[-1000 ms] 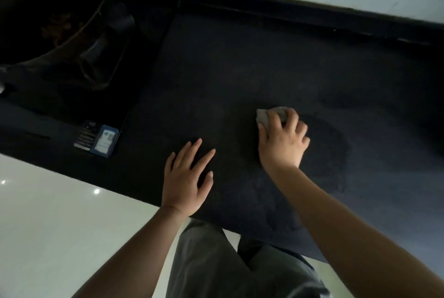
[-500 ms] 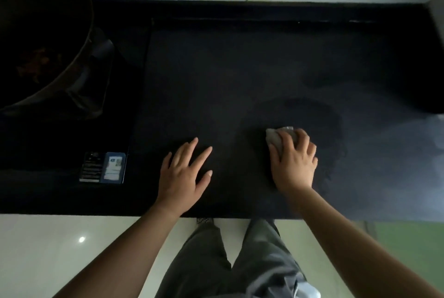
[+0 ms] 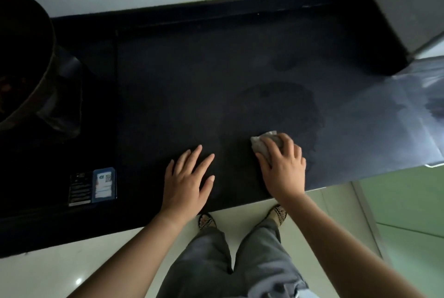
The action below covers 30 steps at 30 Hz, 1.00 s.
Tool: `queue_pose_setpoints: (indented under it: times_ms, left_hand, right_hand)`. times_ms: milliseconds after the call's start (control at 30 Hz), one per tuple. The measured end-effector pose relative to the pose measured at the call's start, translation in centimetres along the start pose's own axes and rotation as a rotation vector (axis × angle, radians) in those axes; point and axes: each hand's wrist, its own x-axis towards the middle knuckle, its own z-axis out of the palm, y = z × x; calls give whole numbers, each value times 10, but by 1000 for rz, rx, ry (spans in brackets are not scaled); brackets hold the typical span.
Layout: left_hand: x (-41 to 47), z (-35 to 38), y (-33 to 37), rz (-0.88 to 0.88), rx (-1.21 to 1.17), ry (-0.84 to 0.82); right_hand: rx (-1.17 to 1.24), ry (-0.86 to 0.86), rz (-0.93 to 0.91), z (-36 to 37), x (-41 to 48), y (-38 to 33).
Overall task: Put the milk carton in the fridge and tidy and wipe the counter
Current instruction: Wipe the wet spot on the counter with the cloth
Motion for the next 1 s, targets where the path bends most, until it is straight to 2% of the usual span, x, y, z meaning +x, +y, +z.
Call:
queue_pose_setpoints:
  times_ms: [100, 233, 300, 433, 500, 600, 767, 867, 1000]
  left_hand:
    - [10, 6, 19, 53, 5, -25]
    - [17, 19, 40, -15, 35, 16]
    - [16, 22, 42, -28, 52, 43]
    - [17, 21, 41, -26, 48, 69]
    - [17, 21, 43, -39, 54, 68]
    - [17, 21, 45, -65, 59, 53]
    - [16, 20, 49, -94, 80, 17]
    - [15, 19, 50, -94, 88, 7]
    - [16, 16, 51, -99, 67, -10]
  right_hand:
    - [21, 69, 232, -12, 28, 37]
    - [41, 165, 454, -13, 55, 40]
    - [35, 139, 386, -10, 49, 29]
    - [-4, 65, 52, -9, 17, 36]
    - [-13, 50, 26, -13, 15, 53]
    - [36, 87, 118, -21, 40, 71]
    - [63, 81, 199, -23, 106, 55]
    - [44, 20, 105, -19, 118, 36]
    - [20, -75, -127, -18, 97, 24]
